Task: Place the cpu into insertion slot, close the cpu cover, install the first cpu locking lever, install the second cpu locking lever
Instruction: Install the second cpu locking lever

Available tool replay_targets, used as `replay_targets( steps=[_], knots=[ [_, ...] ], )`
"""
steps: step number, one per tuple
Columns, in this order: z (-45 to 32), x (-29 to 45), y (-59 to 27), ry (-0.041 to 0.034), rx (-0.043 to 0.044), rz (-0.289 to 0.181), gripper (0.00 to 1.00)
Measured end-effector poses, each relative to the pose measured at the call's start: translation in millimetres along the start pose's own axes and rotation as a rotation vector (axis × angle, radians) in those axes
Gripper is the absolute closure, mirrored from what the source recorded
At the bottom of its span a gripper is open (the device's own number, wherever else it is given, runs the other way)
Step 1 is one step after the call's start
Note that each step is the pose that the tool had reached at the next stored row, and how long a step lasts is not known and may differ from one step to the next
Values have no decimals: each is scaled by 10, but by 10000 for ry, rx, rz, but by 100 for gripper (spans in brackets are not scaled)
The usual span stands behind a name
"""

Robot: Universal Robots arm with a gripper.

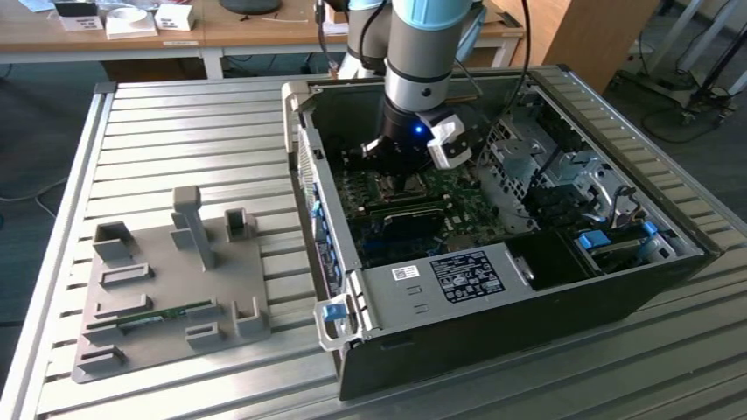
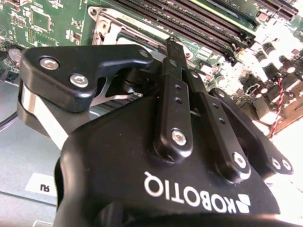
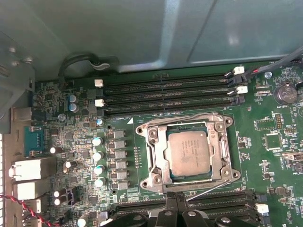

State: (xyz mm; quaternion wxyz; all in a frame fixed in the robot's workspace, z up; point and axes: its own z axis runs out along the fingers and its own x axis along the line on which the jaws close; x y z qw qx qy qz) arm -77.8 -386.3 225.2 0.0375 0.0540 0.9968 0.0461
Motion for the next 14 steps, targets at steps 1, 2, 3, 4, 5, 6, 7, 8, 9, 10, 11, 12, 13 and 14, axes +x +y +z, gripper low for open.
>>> replay_targets(
  steps=[1, 2, 3, 4, 5, 6, 7, 8, 9, 10, 11, 12, 13, 14],
  knots=[
    [3, 1, 0, -2, -3, 1, 89],
    [4, 1, 0, -2, -3, 1, 89],
    [4, 1, 0, -3, -3, 1, 89],
    [4, 1, 0, -2, -3, 1, 89],
    [4, 1, 0, -3, -3, 1, 89],
    [4, 1, 0, -2, -3, 1, 89],
    [5, 1, 0, -3, -3, 1, 89],
    [5, 1, 0, -2, -3, 1, 89],
    [5, 1, 0, -3, -3, 2, 89],
    [5, 2, 0, -3, -3, 1, 89],
    [6, 5, 0, -4, -6, 2, 89],
    [7, 10, -1, -5, -10, 3, 89],
    [8, 17, -2, -6, -11, 2, 89],
    [9, 28, -4, -6, -12, 2, 89]
  ],
)
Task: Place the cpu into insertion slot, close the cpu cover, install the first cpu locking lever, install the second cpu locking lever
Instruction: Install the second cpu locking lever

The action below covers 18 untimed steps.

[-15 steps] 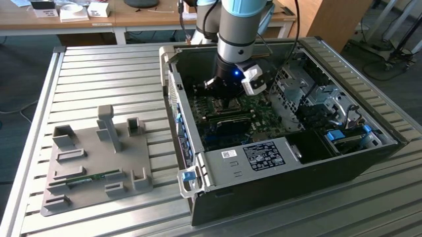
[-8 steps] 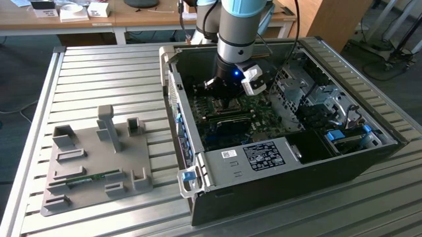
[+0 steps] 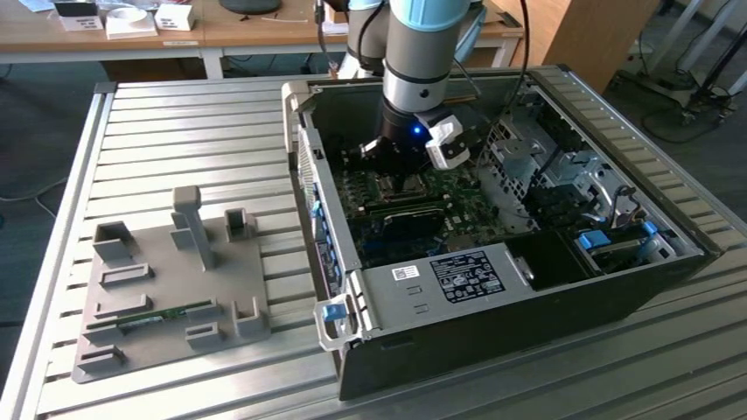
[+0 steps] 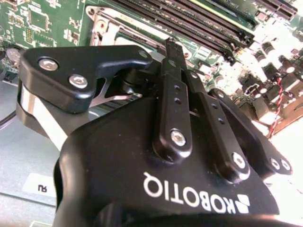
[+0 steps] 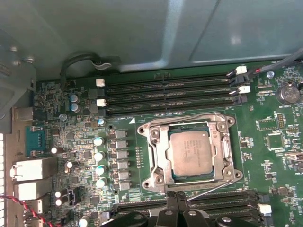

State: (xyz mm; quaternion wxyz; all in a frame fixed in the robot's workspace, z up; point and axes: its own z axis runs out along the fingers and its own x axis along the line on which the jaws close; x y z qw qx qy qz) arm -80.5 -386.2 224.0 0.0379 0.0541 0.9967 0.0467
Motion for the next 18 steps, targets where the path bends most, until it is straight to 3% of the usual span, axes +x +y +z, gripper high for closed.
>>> replay_targets(
  steps=[4, 18],
  knots=[
    [5, 49, -6, -12, -4, -1, 89],
    [90, 114, -21, -10, -76, 4, 89]
  ],
)
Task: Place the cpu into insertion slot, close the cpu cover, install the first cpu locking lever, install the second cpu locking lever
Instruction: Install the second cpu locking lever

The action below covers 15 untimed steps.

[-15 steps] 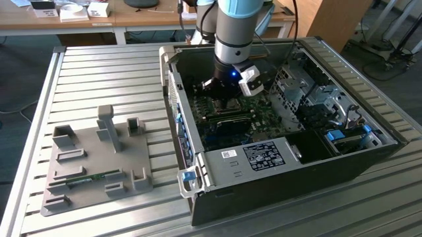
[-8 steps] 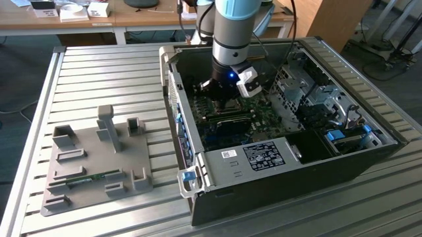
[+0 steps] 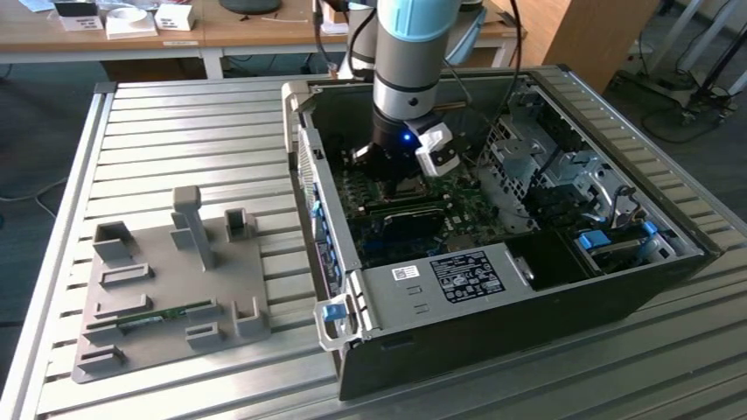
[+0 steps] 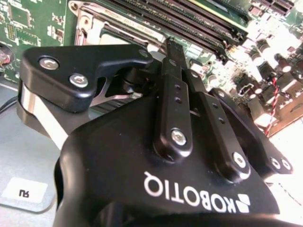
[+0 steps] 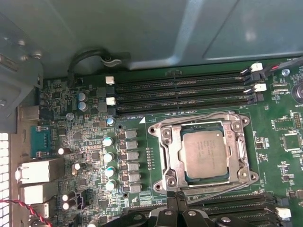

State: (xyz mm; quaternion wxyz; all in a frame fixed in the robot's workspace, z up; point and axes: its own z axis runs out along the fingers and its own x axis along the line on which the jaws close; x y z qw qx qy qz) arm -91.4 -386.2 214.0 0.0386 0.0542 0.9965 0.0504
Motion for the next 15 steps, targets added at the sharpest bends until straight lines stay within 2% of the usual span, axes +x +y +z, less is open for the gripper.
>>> replay_targets(
  steps=[15],
  knots=[
    [96, 61, -16, 3, -27, 3, 89]
  ],
)
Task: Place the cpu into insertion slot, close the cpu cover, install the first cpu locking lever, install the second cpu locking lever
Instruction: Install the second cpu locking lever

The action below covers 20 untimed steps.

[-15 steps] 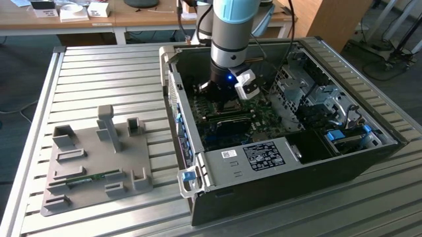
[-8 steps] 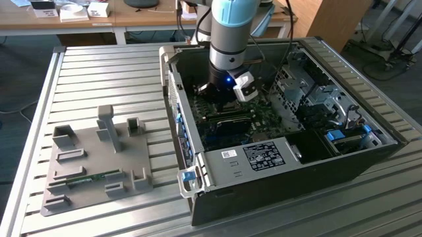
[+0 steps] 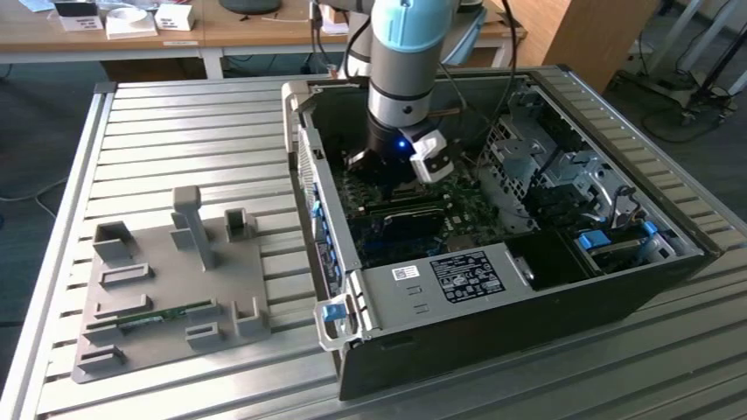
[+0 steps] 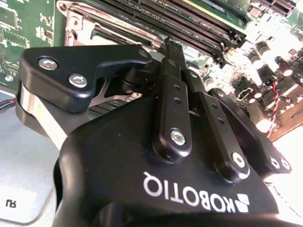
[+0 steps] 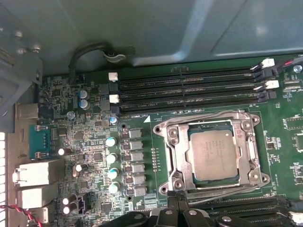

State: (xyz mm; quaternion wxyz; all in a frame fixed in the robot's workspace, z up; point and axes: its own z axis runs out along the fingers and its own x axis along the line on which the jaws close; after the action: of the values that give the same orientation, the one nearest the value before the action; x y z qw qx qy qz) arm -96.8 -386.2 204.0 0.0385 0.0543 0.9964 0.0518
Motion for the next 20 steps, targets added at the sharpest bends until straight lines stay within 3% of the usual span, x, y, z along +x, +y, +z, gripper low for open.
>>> replay_targets(
  steps=[20],
  knots=[
    [48, 40, -9, 9, -89, 7, 89]
  ],
)
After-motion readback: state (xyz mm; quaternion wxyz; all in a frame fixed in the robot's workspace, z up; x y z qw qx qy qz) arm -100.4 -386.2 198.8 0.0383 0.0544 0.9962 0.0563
